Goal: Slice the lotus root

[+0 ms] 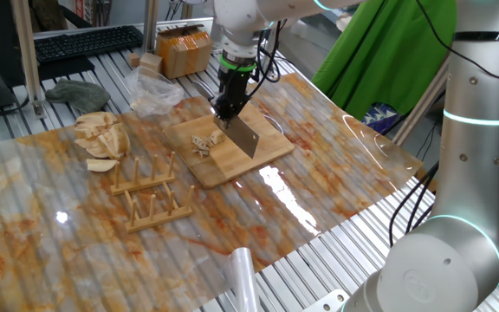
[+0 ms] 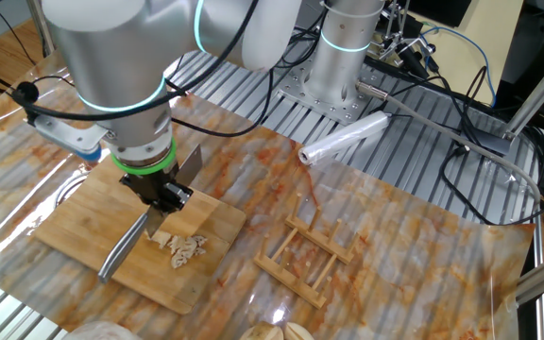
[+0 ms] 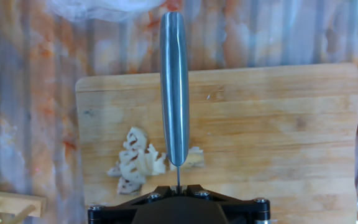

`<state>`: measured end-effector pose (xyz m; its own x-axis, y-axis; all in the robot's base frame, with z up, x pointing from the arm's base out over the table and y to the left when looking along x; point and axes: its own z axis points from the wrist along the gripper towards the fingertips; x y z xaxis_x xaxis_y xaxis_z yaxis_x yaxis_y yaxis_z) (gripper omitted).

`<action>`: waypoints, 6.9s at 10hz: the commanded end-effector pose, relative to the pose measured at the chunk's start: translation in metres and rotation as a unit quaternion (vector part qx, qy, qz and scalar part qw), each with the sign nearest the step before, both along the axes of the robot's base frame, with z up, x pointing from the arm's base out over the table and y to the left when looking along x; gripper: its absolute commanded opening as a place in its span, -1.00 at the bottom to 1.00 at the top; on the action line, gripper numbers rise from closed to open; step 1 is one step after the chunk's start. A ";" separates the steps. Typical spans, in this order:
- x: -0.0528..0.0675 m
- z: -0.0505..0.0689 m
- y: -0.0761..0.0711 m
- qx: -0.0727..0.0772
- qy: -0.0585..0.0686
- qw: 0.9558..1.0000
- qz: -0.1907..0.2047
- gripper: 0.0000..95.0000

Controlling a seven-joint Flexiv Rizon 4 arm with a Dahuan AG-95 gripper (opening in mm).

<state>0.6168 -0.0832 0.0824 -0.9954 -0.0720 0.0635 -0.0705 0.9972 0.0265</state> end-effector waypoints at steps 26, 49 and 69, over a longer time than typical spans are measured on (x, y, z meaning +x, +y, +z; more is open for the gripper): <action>0.004 -0.004 -0.002 -0.011 0.008 1.000 0.012 -1.00; 0.011 -0.033 0.003 0.005 0.006 1.000 -0.001 -1.00; 0.015 -0.045 -0.013 0.008 0.002 1.000 0.022 -1.00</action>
<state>0.6312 -0.0944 0.0379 -0.9915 -0.1127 0.0645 -0.1102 0.9930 0.0420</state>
